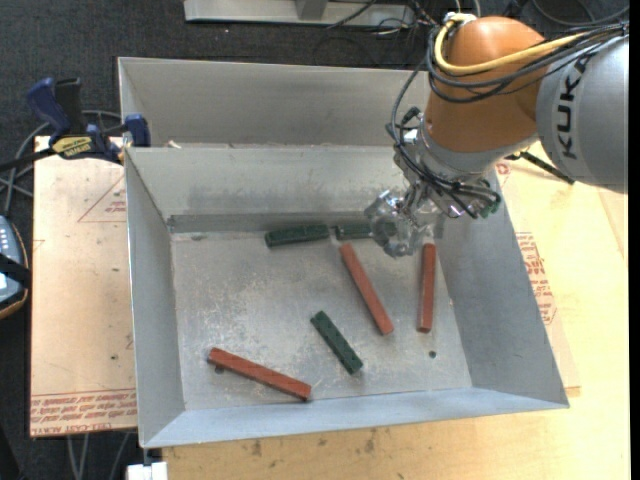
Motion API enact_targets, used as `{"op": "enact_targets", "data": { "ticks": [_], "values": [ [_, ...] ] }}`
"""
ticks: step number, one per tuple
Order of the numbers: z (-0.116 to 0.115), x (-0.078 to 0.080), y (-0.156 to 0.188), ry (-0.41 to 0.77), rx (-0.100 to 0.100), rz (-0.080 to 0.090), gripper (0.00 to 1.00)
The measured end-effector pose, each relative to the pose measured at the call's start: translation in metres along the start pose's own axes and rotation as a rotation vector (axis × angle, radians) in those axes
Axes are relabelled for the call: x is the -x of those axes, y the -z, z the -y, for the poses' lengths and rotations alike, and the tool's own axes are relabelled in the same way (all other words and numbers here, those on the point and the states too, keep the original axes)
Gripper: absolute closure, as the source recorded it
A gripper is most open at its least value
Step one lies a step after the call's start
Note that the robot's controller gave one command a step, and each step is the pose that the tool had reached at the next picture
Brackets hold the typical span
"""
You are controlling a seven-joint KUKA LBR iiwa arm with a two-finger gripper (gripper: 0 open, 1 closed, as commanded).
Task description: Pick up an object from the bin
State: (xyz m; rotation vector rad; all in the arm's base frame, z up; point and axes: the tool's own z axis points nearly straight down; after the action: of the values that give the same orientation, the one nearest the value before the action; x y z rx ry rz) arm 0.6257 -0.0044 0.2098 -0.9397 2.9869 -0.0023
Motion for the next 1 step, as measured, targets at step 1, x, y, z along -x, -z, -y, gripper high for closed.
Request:
{"op": "enact_targets", "data": {
  "ticks": [1],
  "values": [
    [-0.0004,-0.0013,-0.003,-0.001,0.004,-0.005,0.0]
  ]
}}
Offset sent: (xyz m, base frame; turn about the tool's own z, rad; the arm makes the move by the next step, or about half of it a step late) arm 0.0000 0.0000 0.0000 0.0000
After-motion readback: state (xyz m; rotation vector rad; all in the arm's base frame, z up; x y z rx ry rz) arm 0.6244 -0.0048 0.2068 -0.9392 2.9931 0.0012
